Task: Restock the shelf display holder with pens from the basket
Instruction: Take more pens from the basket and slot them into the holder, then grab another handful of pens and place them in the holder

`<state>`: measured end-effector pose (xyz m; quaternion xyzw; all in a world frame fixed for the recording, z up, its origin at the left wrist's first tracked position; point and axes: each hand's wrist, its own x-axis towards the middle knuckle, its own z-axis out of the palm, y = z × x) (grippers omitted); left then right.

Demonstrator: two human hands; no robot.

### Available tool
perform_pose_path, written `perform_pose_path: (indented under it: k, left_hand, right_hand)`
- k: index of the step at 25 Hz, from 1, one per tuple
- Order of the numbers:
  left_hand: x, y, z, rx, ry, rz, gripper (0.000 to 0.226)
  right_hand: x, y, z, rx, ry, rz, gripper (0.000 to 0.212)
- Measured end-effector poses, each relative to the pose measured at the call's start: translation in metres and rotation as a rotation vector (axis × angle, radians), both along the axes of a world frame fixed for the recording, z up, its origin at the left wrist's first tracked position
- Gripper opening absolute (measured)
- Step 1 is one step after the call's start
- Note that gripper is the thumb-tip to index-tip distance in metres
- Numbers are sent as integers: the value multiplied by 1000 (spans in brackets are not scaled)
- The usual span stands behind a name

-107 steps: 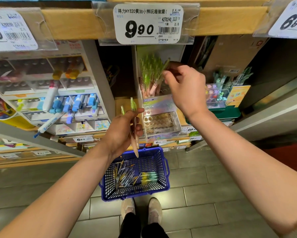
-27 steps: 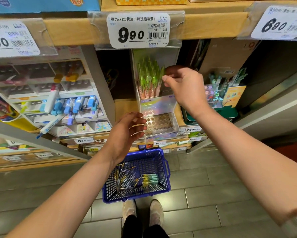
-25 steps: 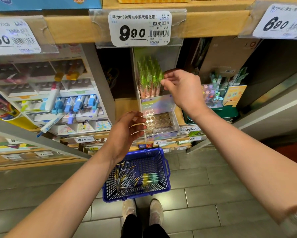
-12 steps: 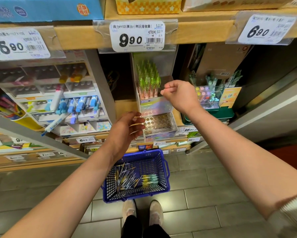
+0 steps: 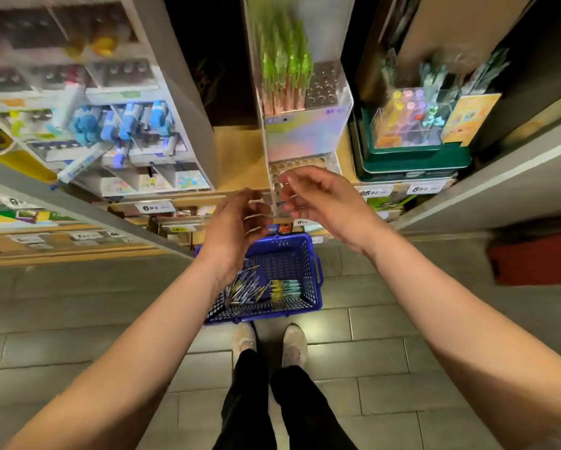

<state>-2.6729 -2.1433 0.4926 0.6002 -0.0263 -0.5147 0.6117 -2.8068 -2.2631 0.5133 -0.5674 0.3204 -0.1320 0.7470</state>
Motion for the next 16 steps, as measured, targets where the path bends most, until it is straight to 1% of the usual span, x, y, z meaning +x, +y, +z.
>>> perform_pose_path:
  k: [3, 5, 8, 12, 16]
  left_hand:
    - [-5, 16, -62, 68, 42, -17, 23]
    - [-6, 26, -100, 115, 65, -19, 22]
    - [-7, 43, -172, 199, 113, -10, 21]
    - [-7, 66, -293, 296, 179, -4, 15]
    - [-3, 89, -419, 367, 154, -34, 5]
  right_hand:
    - [-12, 23, -70, 98, 89, 78, 18]
    - [-24, 36, -115, 113, 190, 106, 21]
    - [-43, 56, -195, 144, 321, 75, 13]
    - [-60, 76, -317, 152, 422, -15, 8]
    - [-63, 94, -440, 63, 542, 14, 16]
